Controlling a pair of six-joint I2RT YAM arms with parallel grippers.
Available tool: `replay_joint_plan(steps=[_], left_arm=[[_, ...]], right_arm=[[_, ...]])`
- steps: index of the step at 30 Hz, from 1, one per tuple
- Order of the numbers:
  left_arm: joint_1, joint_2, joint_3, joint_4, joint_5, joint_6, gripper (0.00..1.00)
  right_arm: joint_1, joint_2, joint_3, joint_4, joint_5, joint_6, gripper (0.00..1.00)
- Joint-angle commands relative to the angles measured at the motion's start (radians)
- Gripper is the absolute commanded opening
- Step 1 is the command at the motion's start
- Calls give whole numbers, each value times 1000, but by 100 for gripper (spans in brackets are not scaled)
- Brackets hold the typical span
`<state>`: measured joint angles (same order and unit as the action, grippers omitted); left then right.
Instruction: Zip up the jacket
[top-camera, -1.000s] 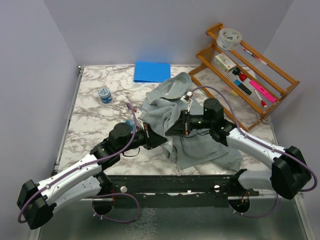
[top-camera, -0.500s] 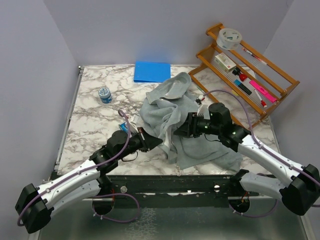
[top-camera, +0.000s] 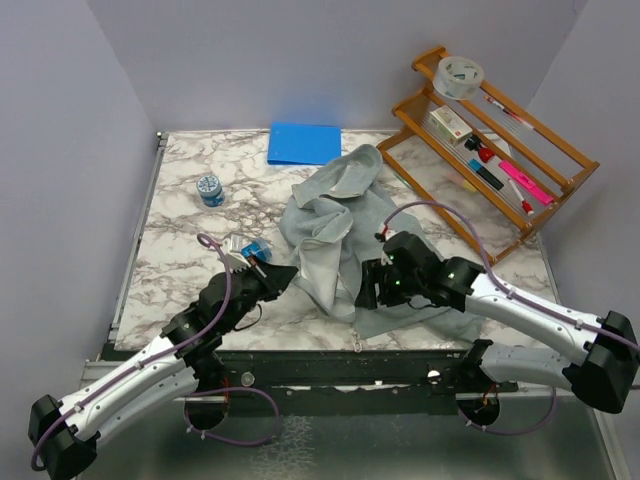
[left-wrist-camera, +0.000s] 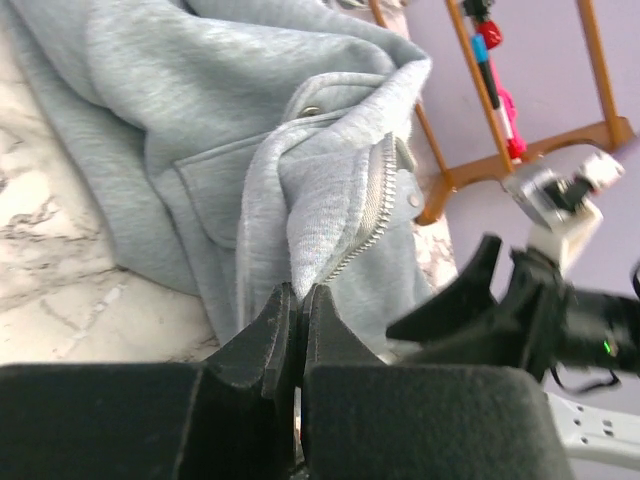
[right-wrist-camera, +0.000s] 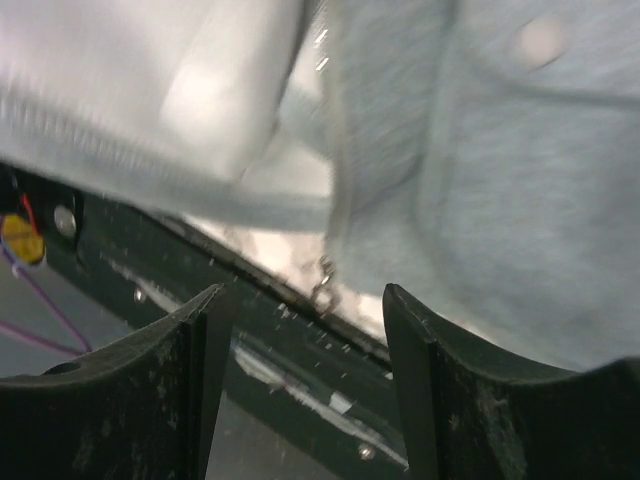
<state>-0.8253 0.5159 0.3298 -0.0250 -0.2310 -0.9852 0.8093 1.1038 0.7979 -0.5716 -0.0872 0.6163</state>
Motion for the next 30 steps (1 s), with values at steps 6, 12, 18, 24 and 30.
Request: replay_joint_plan(steps=[6, 12, 18, 24, 30], left_arm=[[7, 14, -6, -51, -46, -2, 0], [6, -3, -27, -39, -31, 6, 0], [7, -11, -38, -31, -21, -7, 0], [6, -25, -41, -40, -20, -9, 0], [7, -24, -46, -33, -21, -16, 0]], right_arm=[[211, 45, -76, -75, 208, 161, 57], [268, 166, -60, -92, 271, 158, 66], [295, 262, -45, -86, 323, 161, 68], [297, 292, -33, -46, 314, 142, 75], [297, 317, -8, -30, 319, 132, 78]])
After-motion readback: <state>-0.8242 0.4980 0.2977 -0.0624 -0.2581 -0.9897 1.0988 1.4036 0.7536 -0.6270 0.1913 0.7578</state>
